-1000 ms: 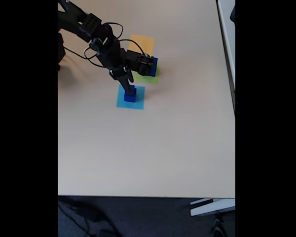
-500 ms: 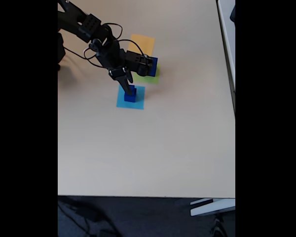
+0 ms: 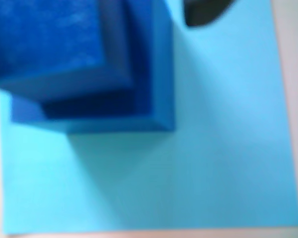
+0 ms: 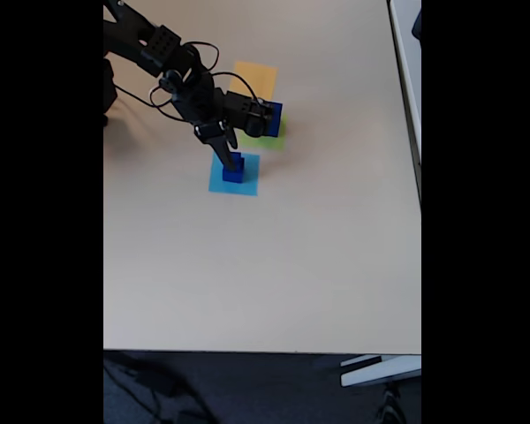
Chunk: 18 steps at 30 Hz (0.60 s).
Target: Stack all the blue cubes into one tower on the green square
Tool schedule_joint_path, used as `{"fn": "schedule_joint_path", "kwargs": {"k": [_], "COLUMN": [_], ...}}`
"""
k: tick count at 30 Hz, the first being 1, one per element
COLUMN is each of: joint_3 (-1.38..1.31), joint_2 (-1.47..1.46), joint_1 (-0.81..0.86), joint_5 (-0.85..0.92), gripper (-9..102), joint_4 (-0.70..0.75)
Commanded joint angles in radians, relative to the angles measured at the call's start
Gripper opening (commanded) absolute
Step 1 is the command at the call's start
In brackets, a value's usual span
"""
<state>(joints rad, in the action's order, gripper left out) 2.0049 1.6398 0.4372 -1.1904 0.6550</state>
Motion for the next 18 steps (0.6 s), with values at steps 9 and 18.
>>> {"fn": "schedule_joint_path", "kwargs": {"k": [9,18], "joint_3": [-0.006,-0.003], "joint_2": [0.067,0.066], "joint_1": [0.005,0.005], "joint_5": [-0.014,-0.02], "gripper": [16,10], "joint_4": [-0.018,-0.017]}}
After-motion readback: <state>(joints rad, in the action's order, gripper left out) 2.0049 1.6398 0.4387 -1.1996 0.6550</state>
